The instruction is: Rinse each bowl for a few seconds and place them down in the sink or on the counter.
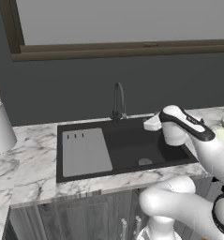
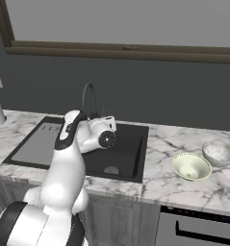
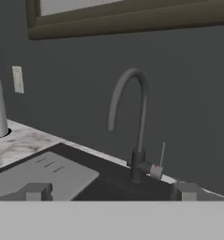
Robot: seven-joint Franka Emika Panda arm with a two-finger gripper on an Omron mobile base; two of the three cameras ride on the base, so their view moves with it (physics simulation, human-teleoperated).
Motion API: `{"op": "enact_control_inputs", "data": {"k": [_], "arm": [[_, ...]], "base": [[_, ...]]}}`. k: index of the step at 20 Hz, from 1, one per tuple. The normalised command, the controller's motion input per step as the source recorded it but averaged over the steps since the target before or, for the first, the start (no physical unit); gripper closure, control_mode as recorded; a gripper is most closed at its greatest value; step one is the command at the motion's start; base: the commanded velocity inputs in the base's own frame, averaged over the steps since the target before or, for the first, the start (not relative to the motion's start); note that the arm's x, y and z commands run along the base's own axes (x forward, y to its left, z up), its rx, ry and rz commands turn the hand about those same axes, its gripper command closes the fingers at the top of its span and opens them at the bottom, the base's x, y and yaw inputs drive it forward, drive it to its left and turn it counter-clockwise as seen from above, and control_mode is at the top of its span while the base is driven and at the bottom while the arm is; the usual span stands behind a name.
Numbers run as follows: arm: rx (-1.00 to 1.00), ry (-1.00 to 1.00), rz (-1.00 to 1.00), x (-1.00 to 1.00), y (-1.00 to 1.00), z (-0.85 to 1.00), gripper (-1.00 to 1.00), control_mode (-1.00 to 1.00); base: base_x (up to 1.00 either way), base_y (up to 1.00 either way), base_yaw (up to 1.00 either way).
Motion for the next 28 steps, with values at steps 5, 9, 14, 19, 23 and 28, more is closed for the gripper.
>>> {"op": "enact_control_inputs", "data": {"k": [5, 9, 14, 19, 23, 28], "arm": [[0.02, -0.05, 0.0, 0.33, 0.08, -0.09, -1.0, -1.0], [0.03, -0.01, 0.0, 0.35, 0.05, -0.08, -1.0, -1.0], [0.04, 0.0, 0.0, 0.37, 0.03, -0.09, -1.0, -1.0], [0.05, -0.01, 0.01, 0.36, 0.0, -0.12, -1.0, -1.0], [0.05, -0.02, 0.01, 0.36, -0.01, -0.1, -1.0, -1.0], [0.04, -0.02, 0.01, 0.39, 0.0, -0.03, -1.0, -1.0]], "base": [[0.0, 0.0, 0.0], [0.0, 0.0, 0.0], [0.0, 0.0, 0.0], [0.0, 0.0, 0.0], [0.0, 0.0, 0.0], [0.0, 0.0, 0.0]]}}
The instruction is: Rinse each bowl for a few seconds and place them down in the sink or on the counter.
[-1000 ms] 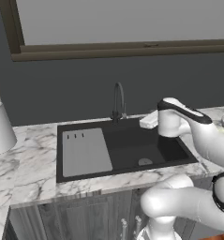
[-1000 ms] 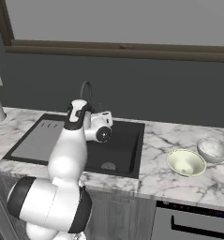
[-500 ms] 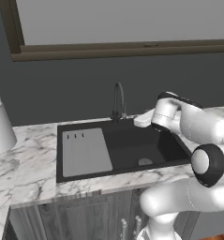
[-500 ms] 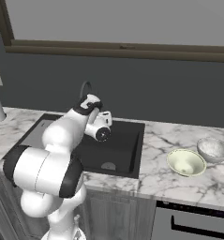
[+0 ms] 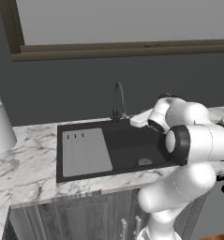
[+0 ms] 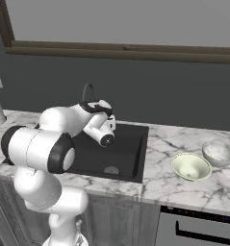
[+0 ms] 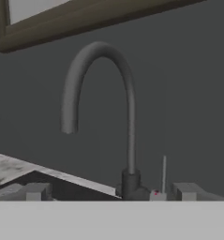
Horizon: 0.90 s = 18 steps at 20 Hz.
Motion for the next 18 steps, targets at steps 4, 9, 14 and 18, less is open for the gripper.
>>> {"op": "enact_control_inputs", "data": {"k": [4, 9, 14, 18], "arm": [[0.03, -0.03, 0.0, 0.39, 0.0, 0.0, -1.0, -1.0], [0.03, -0.02, 0.0, 0.38, 0.0, 0.0, -1.0, -1.0], [0.03, -0.01, 0.0, 0.37, 0.0, -0.02, -1.0, -1.0], [0.03, -0.01, 0.0, 0.36, 0.0, -0.03, -1.0, -1.0]], "base": [[0.0, 0.0, 0.0], [0.0, 0.0, 0.0], [0.0, 0.0, 0.0], [0.0, 0.0, 0.0]]}}
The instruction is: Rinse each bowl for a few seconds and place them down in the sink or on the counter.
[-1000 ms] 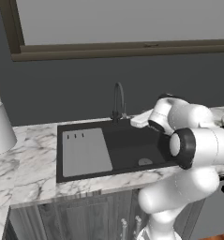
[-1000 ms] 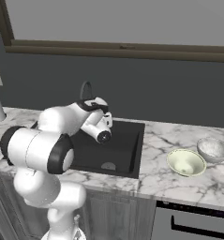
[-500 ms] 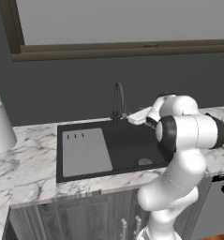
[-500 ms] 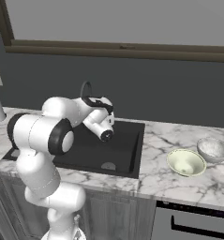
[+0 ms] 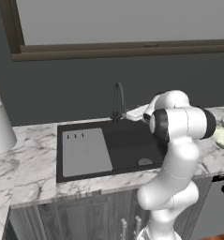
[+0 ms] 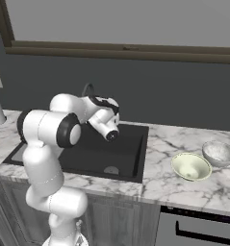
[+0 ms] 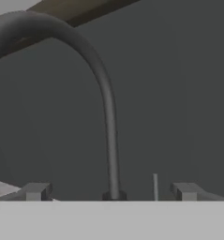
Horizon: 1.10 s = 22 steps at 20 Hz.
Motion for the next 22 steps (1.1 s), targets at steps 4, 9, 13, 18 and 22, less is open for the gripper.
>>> {"op": "enact_control_inputs", "data": {"k": [4, 9, 13, 18, 22], "arm": [[0.03, -0.01, 0.0, 0.34, 0.0, -0.04, -1.0, -1.0], [0.02, -0.01, 0.0, 0.34, 0.0, -0.07, -1.0, -1.0], [0.01, -0.01, 0.0, 0.34, 0.0, -0.13, -1.0, -1.0], [0.0, -0.01, -0.02, 0.34, 0.0, -0.18, -1.0, -1.0], [0.0, 0.0, -0.02, 0.38, 0.0, -0.18, -1.0, -1.0]], "base": [[0.0, 0.0, 0.0], [0.0, 0.0, 0.0], [0.0, 0.0, 0.0], [0.0, 0.0, 0.0], [0.0, 0.0, 0.0]]}}
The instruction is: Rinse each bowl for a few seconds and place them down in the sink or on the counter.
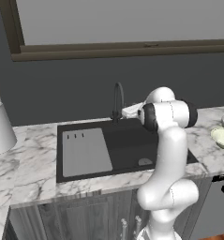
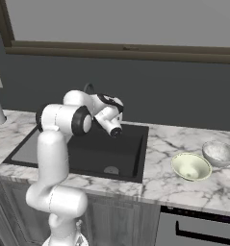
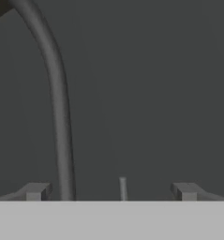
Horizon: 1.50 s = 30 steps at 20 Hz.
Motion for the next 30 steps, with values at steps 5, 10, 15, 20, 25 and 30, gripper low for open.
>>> {"op": "enact_control_inputs", "data": {"k": [5, 10, 15, 20, 25, 30], "arm": [[0.0, -0.01, -0.03, 0.37, 0.0, -0.16, -1.0, -1.0], [0.01, -0.01, -0.03, 0.35, 0.0, -0.16, -1.0, -1.0], [0.01, -0.01, -0.03, 0.33, 0.0, -0.16, -1.0, -1.0], [0.01, 0.0, -0.04, 0.31, -0.1, -0.16, -1.0, -1.0], [0.02, 0.0, -0.05, 0.29, -0.23, -0.13, -1.0, -1.0], [0.03, 0.0, -0.06, 0.29, -0.23, -0.15, -1.0, -1.0]], "base": [[0.0, 0.0, 0.0], [0.0, 0.0, 0.0], [0.0, 0.0, 0.0], [0.0, 0.0, 0.0], [0.0, 0.0, 0.0], [0.0, 0.0, 0.0]]}}
